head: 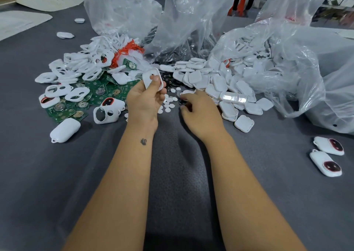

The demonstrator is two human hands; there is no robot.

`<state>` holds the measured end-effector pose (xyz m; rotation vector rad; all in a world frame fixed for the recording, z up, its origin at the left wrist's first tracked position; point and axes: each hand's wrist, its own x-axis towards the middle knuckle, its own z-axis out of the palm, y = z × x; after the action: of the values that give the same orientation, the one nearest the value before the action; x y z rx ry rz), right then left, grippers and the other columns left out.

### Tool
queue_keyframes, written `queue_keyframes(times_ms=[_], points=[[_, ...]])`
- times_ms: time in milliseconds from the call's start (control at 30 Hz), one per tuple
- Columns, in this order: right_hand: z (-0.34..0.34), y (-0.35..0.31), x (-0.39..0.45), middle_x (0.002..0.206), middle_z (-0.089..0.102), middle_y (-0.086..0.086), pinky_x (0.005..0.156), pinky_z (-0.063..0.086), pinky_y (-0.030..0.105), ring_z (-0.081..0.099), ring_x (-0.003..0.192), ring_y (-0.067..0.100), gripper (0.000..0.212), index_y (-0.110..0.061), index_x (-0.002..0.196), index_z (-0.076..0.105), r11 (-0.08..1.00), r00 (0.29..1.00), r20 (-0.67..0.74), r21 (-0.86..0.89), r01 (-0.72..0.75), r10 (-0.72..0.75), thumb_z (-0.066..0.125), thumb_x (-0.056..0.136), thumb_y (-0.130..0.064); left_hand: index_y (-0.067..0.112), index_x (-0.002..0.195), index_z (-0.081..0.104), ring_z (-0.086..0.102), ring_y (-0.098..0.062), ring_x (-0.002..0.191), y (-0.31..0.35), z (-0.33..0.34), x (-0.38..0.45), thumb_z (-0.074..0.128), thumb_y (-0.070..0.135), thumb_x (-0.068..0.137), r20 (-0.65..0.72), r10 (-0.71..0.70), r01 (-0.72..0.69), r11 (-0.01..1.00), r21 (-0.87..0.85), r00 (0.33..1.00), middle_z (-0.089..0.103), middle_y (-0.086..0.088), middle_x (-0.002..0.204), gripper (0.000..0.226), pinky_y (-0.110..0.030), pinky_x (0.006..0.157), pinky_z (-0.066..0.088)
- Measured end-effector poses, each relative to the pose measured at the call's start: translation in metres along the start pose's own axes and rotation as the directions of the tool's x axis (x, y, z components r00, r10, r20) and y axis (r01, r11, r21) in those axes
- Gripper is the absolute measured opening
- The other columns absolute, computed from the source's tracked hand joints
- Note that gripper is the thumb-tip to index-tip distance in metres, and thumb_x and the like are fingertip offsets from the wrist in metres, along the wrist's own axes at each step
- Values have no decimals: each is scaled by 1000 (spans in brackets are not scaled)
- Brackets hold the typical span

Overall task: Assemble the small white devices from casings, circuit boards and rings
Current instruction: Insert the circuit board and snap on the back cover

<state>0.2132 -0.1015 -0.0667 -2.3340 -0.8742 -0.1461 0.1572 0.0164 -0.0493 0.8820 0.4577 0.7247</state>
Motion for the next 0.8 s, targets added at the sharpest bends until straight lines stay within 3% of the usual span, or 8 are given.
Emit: queue_keyframes(times_ms=[133, 300, 400, 600, 700, 800], points=[[3, 1, 2, 103, 51, 13, 82, 37, 35, 46, 106, 32, 29, -8, 116, 61, 987, 999, -17, -153, -43, 40, 53, 92, -21, 8, 82, 63, 51, -4, 49, -2, 0, 1, 59, 9, 96, -33, -6, 7, 999, 33, 999, 62, -4, 70, 15, -13, 50, 44], [3, -2, -1, 106, 51, 6, 86, 38, 34, 44, 108, 27, 43, -24, 134, 57, 990, 999, -37, -137, 20, -25, 57, 91, -29, 12, 83, 65, 57, -3, 53, -3, 0, 2, 60, 13, 96, -77, 32, -26, 997, 79, 997, 65, -3, 74, 14, -15, 53, 49], [3, -4, -1, 100, 47, 0, 84, 37, 31, 43, 105, 23, 35, -29, 124, 66, 988, 995, 23, -116, 99, -97, 61, 89, -33, 12, 86, 66, 60, -4, 55, -4, 1, 1, 59, 12, 96, -44, 37, -32, 992, 119, 998, 68, -2, 76, 12, -16, 54, 49], [0, -3, 2, 90, 57, 3, 79, 40, 37, 52, 93, 23, 15, -16, 95, 74, 991, 992, 64, -70, 111, -107, 65, 90, -27, 12, 87, 65, 61, -4, 56, -6, 4, -2, 54, 6, 96, 45, 62, -70, 974, 217, 997, 73, 0, 77, 15, -17, 55, 50], [-4, -5, 1, 82, 67, -2, 74, 44, 30, 59, 82, 13, 12, -15, 85, 74, 976, 996, -71, 214, -41, 57, 64, 88, -20, 13, 84, 64, 62, -6, 58, -5, 6, -5, 53, 5, 96, 83, 51, -71, 966, 251, 995, 73, -2, 78, 18, -18, 56, 51], [-12, -7, 2, 72, 68, -7, 70, 47, 20, 60, 70, 5, 11, -18, 79, 73, 818, 945, -166, 556, -146, 281, 66, 87, -14, 15, 85, 63, 60, -6, 58, -7, 6, -8, 53, 4, 96, 168, 54, -108, 938, 330, 984, 74, -1, 81, 18, -20, 56, 51]])
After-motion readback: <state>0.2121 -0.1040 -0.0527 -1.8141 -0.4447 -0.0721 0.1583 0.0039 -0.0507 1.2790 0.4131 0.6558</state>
